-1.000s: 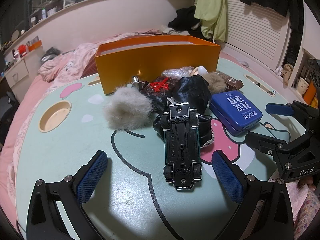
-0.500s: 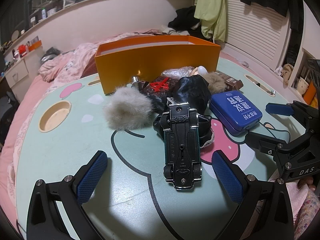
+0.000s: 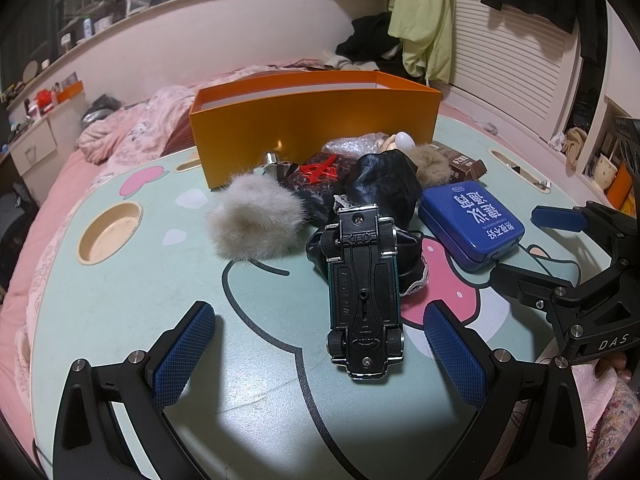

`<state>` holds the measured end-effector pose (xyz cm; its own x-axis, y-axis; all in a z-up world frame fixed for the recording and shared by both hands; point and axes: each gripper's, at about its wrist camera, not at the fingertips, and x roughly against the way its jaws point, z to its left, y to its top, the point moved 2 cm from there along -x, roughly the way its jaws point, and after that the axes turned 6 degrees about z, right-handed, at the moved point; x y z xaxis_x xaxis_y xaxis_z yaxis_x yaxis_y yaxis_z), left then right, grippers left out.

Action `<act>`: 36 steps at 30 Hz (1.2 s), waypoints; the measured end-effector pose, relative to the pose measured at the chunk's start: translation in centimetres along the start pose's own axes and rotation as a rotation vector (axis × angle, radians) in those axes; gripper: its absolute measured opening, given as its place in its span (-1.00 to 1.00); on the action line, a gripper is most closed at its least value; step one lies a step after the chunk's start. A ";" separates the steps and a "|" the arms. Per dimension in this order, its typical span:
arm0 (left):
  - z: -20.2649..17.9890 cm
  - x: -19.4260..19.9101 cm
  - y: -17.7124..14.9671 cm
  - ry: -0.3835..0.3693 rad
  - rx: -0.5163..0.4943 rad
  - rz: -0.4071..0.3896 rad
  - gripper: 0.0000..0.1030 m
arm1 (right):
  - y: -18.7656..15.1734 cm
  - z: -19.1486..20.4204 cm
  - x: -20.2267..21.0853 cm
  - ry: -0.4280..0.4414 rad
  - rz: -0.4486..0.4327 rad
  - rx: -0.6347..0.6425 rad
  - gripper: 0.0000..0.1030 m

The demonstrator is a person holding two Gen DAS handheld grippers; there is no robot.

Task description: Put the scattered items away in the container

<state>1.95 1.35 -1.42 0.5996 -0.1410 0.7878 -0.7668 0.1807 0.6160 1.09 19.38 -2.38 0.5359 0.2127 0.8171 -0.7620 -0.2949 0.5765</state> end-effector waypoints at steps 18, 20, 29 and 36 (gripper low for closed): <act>-0.1 0.1 0.1 -0.001 -0.004 -0.001 1.00 | 0.0 -0.1 -0.1 0.000 0.000 0.000 0.99; -0.2 0.0 0.1 -0.002 -0.007 0.001 1.00 | 0.0 -0.2 -0.1 0.001 0.000 0.000 0.99; -0.1 -0.1 0.1 -0.009 -0.011 0.000 1.00 | 0.1 -0.2 -0.1 0.000 0.000 0.002 0.99; -0.7 -0.5 0.5 -0.044 -0.052 0.017 1.00 | 0.2 -0.1 -0.2 -0.001 0.006 0.007 0.99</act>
<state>1.39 2.18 -1.52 0.5754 -0.1800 0.7978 -0.7629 0.2333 0.6029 0.82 19.35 -2.47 0.5314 0.2103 0.8206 -0.7629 -0.3023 0.5715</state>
